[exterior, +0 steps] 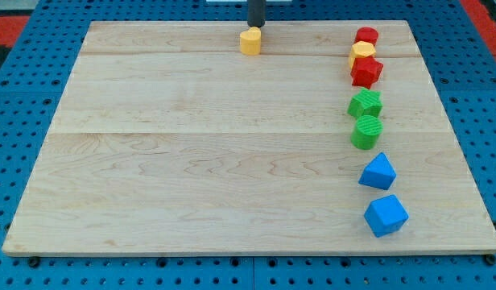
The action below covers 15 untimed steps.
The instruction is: Move the yellow hexagon to the right of the yellow heart
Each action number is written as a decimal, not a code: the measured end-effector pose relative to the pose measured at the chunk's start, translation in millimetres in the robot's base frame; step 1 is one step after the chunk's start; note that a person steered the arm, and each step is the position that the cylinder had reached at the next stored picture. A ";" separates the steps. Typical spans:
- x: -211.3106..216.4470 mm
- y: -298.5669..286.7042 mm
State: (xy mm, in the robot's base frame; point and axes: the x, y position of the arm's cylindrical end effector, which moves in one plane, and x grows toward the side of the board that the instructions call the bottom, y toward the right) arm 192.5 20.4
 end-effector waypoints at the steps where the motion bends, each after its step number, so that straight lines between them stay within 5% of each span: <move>1: -0.7 35.0; 3: -0.6 192.0; 5: 57.4 247.5; 6: 77.1 179.2; 9: 112.0 173.0; 10: 124.2 130.3; 15: 52.4 68.1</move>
State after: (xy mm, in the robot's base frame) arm 245.0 88.5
